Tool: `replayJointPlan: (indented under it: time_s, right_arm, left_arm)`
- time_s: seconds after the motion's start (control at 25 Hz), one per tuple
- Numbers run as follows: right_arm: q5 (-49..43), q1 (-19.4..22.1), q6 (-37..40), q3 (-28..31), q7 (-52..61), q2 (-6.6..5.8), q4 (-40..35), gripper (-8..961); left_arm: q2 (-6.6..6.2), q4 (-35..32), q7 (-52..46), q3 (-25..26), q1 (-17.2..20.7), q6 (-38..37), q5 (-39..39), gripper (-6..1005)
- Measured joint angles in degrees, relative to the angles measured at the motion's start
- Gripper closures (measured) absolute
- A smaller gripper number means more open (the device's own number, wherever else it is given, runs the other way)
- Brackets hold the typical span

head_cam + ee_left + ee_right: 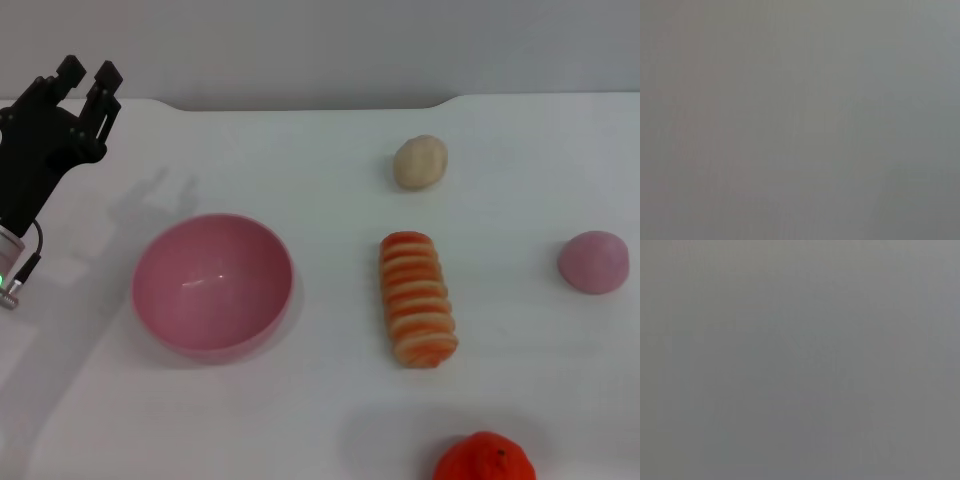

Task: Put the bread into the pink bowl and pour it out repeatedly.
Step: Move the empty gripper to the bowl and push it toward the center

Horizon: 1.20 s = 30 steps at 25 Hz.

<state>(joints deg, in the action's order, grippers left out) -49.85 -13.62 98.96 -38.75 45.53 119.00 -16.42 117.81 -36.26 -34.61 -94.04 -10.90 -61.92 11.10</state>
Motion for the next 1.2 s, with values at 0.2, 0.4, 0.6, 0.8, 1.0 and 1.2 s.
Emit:
replayJointPlan:
  time_s: [0.2, 0.4, 0.6, 0.8, 1.0, 1.2]
  right_arm:
    - [0.0, 0.0, 0.0, 0.0, 0.0, 0.00, 0.2, 482]
    - [0.0, 0.0, 0.1, 0.0, 0.0, -0.04, 0.9, 482]
    - [0.0, 0.0, 0.1, 0.0, 0.0, -0.08, 1.0, 482]
    - [0.0, 0.1, 0.1, 0.0, 0.0, -0.09, 1.0, 482]
    - [0.0, 0.1, 0.1, 0.0, 0.0, -0.14, 1.0, 482]
    - [-0.1, 0.1, 0.1, 0.0, 0.0, -0.18, 1.0, 482]
  left_arm:
    - [0.04, 0.2, 0.0, -0.1, 0.0, 0.0, -0.1, 577]
    - [0.05, 0.0, 0.0, -0.4, 0.1, 0.0, -0.1, 576]
    - [0.05, -0.1, 0.0, -0.4, 0.1, 0.1, -0.1, 576]
    - [-0.23, -1.1, -2.6, -0.4, -0.3, 1.4, 0.3, 576]
    - [-0.70, -4.8, -4.1, -0.5, -0.5, 6.2, 0.8, 576]
    - [-1.42, -13.0, -9.2, 0.0, -0.3, 15.9, 7.5, 575]
